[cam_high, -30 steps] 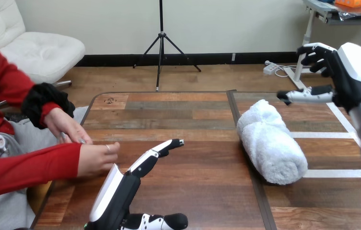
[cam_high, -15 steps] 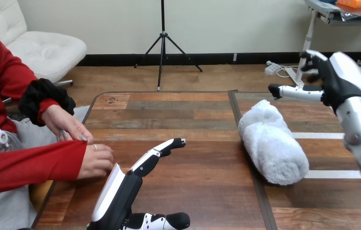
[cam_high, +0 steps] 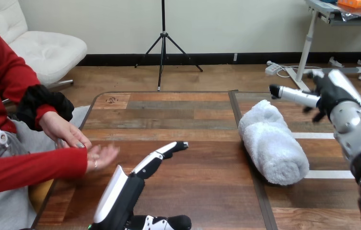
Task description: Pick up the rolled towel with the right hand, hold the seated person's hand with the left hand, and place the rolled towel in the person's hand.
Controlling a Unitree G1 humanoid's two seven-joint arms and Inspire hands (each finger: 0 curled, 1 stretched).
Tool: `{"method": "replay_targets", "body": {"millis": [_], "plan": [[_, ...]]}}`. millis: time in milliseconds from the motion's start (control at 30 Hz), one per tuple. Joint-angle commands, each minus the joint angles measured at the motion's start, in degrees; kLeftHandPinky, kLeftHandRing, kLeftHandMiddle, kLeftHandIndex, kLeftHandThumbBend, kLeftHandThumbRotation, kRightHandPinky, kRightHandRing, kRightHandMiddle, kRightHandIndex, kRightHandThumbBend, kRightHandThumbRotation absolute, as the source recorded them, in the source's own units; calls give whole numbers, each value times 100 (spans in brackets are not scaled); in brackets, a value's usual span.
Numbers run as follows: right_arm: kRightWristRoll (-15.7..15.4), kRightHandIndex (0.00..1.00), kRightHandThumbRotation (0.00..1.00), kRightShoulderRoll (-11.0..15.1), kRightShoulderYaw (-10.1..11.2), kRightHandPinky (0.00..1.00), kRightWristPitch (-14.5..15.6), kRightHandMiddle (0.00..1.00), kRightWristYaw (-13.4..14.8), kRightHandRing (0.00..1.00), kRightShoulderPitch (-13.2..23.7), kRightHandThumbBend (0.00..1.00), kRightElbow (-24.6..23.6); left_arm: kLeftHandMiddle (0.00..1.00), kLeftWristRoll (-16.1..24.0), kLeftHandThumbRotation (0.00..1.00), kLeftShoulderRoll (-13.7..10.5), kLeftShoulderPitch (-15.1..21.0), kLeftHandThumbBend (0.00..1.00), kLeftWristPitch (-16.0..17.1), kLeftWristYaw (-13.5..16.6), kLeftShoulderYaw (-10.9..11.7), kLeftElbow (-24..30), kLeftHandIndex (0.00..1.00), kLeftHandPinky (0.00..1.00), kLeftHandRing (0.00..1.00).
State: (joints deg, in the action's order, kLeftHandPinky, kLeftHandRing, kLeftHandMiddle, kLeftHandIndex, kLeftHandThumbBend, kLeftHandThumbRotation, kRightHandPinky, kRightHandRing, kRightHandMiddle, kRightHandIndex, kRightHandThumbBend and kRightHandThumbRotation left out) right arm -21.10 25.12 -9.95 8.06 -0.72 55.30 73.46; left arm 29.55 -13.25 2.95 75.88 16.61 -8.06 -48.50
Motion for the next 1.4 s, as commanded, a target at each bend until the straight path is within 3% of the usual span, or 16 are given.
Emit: {"method": "replay_targets", "body": {"millis": [0, 100, 167, 333, 467, 567, 667, 800, 1033, 1367], "plan": [[-234, 76, 76, -229, -245, 30, 504, 54, -197, 45, 876, 100, 162, 85, -57, 80, 86, 387, 99, 32, 60, 33, 7, 84, 83, 86], [-288, 71, 77, -297, -296, 32, 670, 59, -251, 50, 914, 100, 202, 85, -70, 79, 101, 415, 99, 80, 59, 25, -32, 84, 83, 86], [-343, 72, 78, -337, -335, 38, 767, 67, -303, 61, 932, 100, 233, 85, -86, 79, 109, 426, 98, 94, 46, 18, -39, 84, 83, 87], [-538, 80, 83, -387, -525, 45, 891, 75, -496, 70, 943, 100, 311, 85, -114, 78, 131, 435, 99, 111, 20, 7, -36, 84, 83, 87], [-956, 92, 93, -383, -948, 53, 721, 86, -930, 80, 920, 100, 393, 84, -185, 77, 151, 427, 99, 142, -18, -5, -28, 83, 83, 87], [-1084, 96, 97, -390, -1077, 60, 635, 92, -1262, 87, 919, 100, 429, 84, -187, 76, 148, 405, 99, 133, -30, 1, 10, 83, 82, 86], [-1087, 98, 98, -411, -1071, 79, 594, 96, -1518, 93, 908, 97, 454, 83, -188, 76, 145, 379, 100, 128, -36, 11, 44, 83, 83, 86], [-1040, 99, 99, -461, -1019, 93, 553, 99, -1614, 98, 842, 92, 474, 82, -223, 77, 136, 335, 100, 150, -43, 27, 65, 82, 83, 86], [-1097, 100, 100, -548, -1082, 99, 463, 100, -1781, 100, 764, 87, 486, 82, -253, 77, 135, 264, 100, 184, -40, 50, 98, 82, 82, 85], [-1159, 100, 100, -790, -1142, 100, 546, 100, -1676, 100, 591, 90, 539, 83, -230, 77, 78, 117, 100, 203, -29, 135, 203, 82, 81, 85]]}}
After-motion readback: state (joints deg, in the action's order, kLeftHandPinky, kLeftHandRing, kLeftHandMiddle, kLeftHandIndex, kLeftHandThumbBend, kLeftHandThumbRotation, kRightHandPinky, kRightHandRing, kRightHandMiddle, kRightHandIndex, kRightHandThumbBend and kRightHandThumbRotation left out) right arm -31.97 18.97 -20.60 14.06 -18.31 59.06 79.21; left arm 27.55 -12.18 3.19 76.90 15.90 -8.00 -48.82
